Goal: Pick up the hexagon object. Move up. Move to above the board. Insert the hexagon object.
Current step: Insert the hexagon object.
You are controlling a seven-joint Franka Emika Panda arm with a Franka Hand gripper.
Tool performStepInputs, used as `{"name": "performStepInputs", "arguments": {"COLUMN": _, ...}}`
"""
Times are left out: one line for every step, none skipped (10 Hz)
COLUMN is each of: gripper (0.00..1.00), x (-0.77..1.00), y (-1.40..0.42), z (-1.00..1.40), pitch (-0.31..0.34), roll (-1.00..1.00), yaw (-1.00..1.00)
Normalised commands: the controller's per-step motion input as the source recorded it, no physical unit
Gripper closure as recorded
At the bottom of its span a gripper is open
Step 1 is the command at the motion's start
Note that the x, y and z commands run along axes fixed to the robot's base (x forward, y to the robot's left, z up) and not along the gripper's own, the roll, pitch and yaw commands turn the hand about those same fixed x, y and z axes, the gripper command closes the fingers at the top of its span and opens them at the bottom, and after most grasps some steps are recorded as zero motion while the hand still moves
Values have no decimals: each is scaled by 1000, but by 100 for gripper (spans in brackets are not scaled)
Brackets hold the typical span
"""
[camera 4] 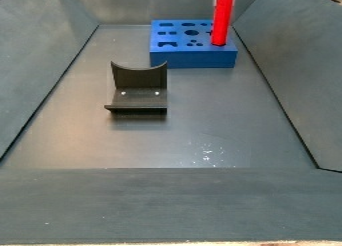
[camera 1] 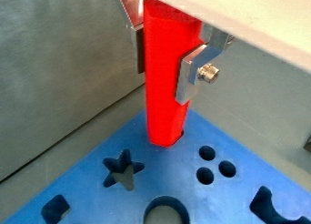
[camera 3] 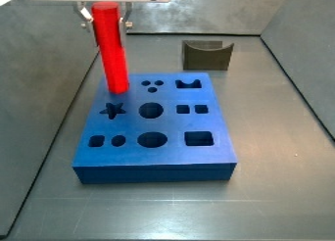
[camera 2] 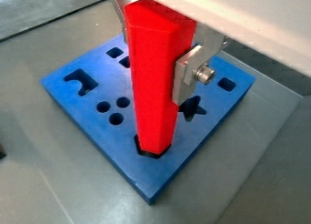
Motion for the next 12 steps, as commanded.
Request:
{"name": "performStepInputs", "arguments": {"gripper": 100, "x": 69, "y": 49, "z": 0, "pitch": 0, "roll": 0, "yaw": 34}}
{"name": "performStepInputs", "arguments": {"gripper": 100, "x": 0, "y": 0, "z": -17, "pitch": 0, "roll": 0, "yaw": 0}}
{"name": "performStepInputs", "arguments": {"gripper": 100, "x": -40, "y": -69, "z": -183, "pitch": 0, "roll": 97, "yaw": -111}}
{"name": "performStepInputs", "arguments": {"gripper": 100, "x": 0, "y": -23, "z": -117, "pitch": 0, "roll": 24, "yaw": -189}}
{"name": "performStepInputs", "arguments": {"gripper": 100, "x": 0, "y": 26, "z": -40, "pitch": 0, "roll": 0, "yaw": 0}}
{"name": "performStepInputs", "arguments": {"gripper": 100, "x": 74, "y": 151, "z": -246, "pitch": 26, "roll": 96, "yaw": 0}}
{"name": "performStepInputs", "arguments": {"gripper": 100, "x": 123, "y": 6, "z": -69, "pitch": 40, "roll": 14, "yaw": 0}}
{"name": "performStepInputs", "arguments": {"gripper": 100, "x": 0, "y": 0, "z": 0, "pitch": 0, "roll": 10, "yaw": 0}}
{"name": "performStepInputs", "arguments": {"gripper": 100, "x": 426, "y": 274, "z": 94, "pitch": 83, "roll": 0, "yaw": -9}}
{"name": "performStepInputs", "arguments": {"gripper": 100, "x": 626, "y": 291, "z": 254, "pitch": 129, "roll": -1, "yaw": -26}}
{"name": "performStepInputs", "arguments": {"gripper": 100, "x": 289, "y": 109, "z": 114, "pitch": 57, "roll": 0, "yaw": 0}}
{"name": "performStepInputs", "arguments": {"gripper": 100, "x": 0, "y": 0, "z": -37, "pitch": -3, "roll": 0, "yaw": 0}}
